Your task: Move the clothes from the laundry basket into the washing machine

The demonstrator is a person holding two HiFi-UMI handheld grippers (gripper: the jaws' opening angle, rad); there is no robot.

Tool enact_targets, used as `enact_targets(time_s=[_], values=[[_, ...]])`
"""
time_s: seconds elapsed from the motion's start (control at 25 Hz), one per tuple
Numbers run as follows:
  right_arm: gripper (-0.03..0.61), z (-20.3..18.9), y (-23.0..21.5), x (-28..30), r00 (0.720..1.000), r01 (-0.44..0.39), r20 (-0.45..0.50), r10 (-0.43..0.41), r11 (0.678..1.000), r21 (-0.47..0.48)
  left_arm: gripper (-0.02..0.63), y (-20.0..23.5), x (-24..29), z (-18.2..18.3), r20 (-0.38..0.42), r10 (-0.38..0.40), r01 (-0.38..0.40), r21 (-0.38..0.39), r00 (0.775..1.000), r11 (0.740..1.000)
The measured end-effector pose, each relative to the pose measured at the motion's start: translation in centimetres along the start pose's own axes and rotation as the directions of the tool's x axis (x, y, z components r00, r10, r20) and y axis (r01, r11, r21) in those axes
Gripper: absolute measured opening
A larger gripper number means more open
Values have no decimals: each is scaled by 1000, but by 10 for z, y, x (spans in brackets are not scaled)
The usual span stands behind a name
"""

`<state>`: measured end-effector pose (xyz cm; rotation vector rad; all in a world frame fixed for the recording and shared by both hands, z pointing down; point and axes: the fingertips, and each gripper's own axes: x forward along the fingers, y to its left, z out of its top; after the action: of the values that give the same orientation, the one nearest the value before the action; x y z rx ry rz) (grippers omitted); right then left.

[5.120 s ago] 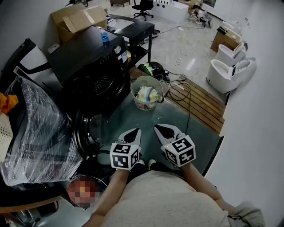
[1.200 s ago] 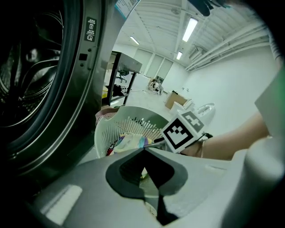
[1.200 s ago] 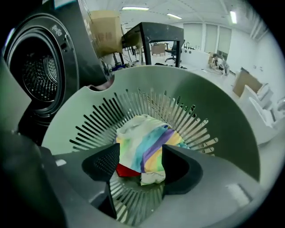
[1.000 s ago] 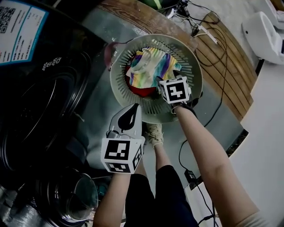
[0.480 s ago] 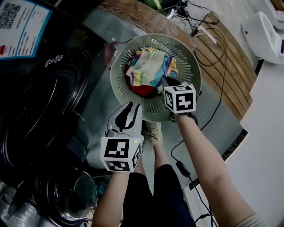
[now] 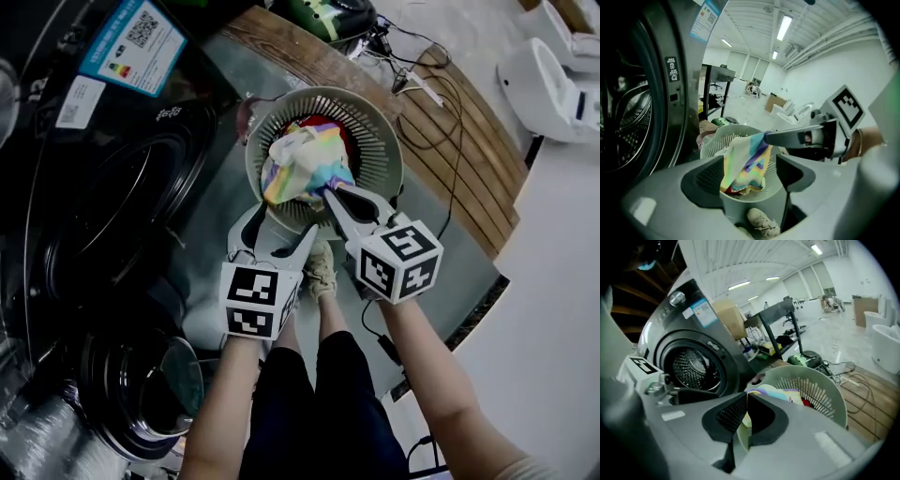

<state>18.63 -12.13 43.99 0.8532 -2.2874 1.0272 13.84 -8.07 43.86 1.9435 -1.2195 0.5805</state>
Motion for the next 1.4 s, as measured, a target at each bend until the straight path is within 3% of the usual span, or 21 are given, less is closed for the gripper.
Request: enact_targets(time_s=[0.2, 0.44, 0.48, 0.72, 0.92, 1.12, 1.2, 1.32, 1.4], values=[[32, 34, 72, -40, 987, -150, 45, 153, 986, -74, 346, -3, -18, 20, 21, -16, 15, 51, 1000, 999], [32, 64, 138, -65, 949, -290, 69, 307, 939, -183, 343, 5, -42, 41, 86, -2, -1, 36, 996, 999], [32, 66, 147, -67, 943, -304, 75, 324, 932, -198, 331, 6, -47, 44, 103, 2, -5, 34, 995, 999], [32, 69, 173, -67, 924, -348, 84, 374, 910, -227, 62, 15, -79, 48, 158, 40, -45, 31, 987, 998], [50, 62, 176, -61, 927, -348, 64, 371, 910, -226, 44, 30, -111, 48, 202, 77, -77, -8, 976, 997], [239, 43, 159, -43, 953, -291, 4, 302, 921, -258, 43, 56, -140, 57, 263, 141, -129, -63, 954, 990], [369, 26, 147, -27, 961, -274, -50, 271, 930, -243, 44, 63, -148, 58, 279, 163, -145, -85, 946, 986], [540, -8, 142, 6, 956, -278, -164, 244, 931, -236, 43, 70, -158, 56, 304, 190, -162, -114, 934, 980], [598, -29, 143, 29, 950, -276, -232, 211, 912, -302, 44, 74, -165, 56, 327, 202, -164, -139, 923, 977]])
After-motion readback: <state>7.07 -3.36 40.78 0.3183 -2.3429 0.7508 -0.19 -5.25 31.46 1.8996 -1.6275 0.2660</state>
